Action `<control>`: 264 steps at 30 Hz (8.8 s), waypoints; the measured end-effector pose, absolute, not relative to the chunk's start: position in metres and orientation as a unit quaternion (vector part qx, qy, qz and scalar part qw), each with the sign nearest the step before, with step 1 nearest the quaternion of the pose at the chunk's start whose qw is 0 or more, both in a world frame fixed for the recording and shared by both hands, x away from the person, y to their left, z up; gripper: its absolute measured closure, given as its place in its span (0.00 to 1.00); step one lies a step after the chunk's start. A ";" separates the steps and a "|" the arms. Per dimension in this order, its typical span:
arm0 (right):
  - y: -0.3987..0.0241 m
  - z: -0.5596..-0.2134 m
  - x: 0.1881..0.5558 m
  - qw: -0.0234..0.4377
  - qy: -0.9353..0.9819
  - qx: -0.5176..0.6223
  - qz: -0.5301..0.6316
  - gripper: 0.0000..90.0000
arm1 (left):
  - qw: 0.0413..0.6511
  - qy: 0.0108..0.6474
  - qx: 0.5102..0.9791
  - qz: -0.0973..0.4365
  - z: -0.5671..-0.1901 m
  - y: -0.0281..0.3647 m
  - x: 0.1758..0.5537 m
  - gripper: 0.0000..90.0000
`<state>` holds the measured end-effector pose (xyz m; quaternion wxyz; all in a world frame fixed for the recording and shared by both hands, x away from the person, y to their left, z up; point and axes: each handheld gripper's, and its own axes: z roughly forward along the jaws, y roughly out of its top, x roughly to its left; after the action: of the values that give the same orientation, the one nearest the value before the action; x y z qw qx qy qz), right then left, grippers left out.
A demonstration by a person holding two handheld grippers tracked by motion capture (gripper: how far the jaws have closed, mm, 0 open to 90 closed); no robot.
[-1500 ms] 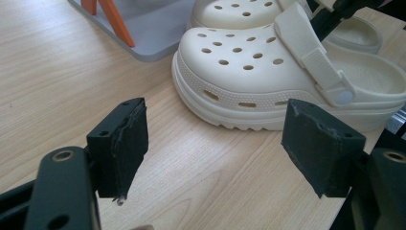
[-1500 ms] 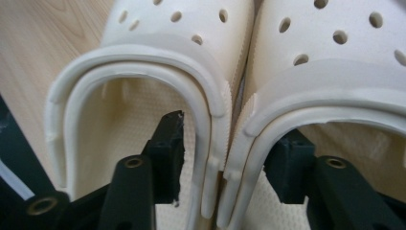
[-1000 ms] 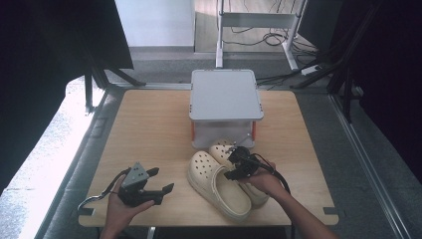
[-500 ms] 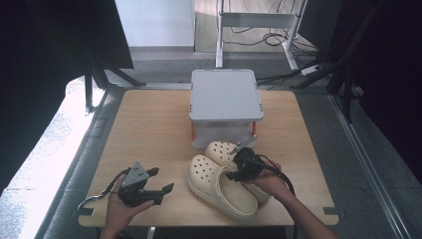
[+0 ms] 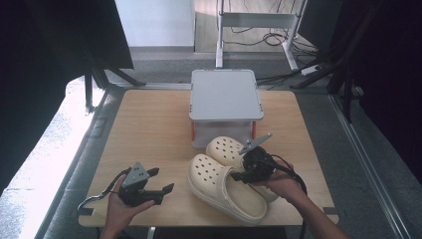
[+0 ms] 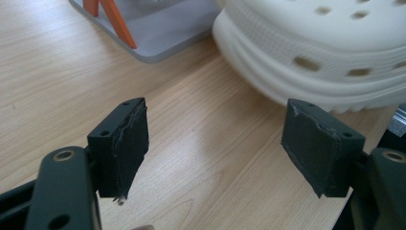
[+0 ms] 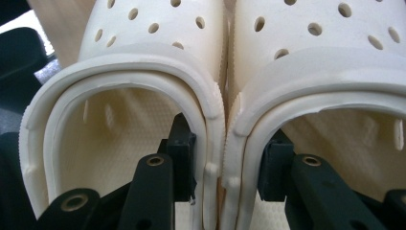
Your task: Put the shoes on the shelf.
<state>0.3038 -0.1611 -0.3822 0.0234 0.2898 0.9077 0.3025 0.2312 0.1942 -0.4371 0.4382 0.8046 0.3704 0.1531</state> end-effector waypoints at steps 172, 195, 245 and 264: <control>-0.092 -0.284 0.547 0.169 0.702 0.600 0.344 0.72 | 0.434 0.365 0.811 0.141 -0.443 0.194 0.236 0.28; -0.084 -0.293 0.543 0.201 0.687 0.611 0.339 0.61 | 0.434 0.365 0.811 0.140 -0.443 0.193 0.236 0.28; -0.172 -0.290 0.434 0.107 0.783 0.380 0.481 0.54 | 0.434 0.373 0.808 0.141 -0.441 0.193 0.235 0.28; -0.190 -0.332 0.394 0.086 0.791 0.337 0.503 0.54 | 0.428 0.366 0.814 0.144 -0.441 0.188 0.235 0.28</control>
<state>0.3940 -0.1900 -0.3317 0.0860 0.3367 0.7913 0.5031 0.2347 0.1877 -0.4411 0.4280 0.8136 0.3664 0.1436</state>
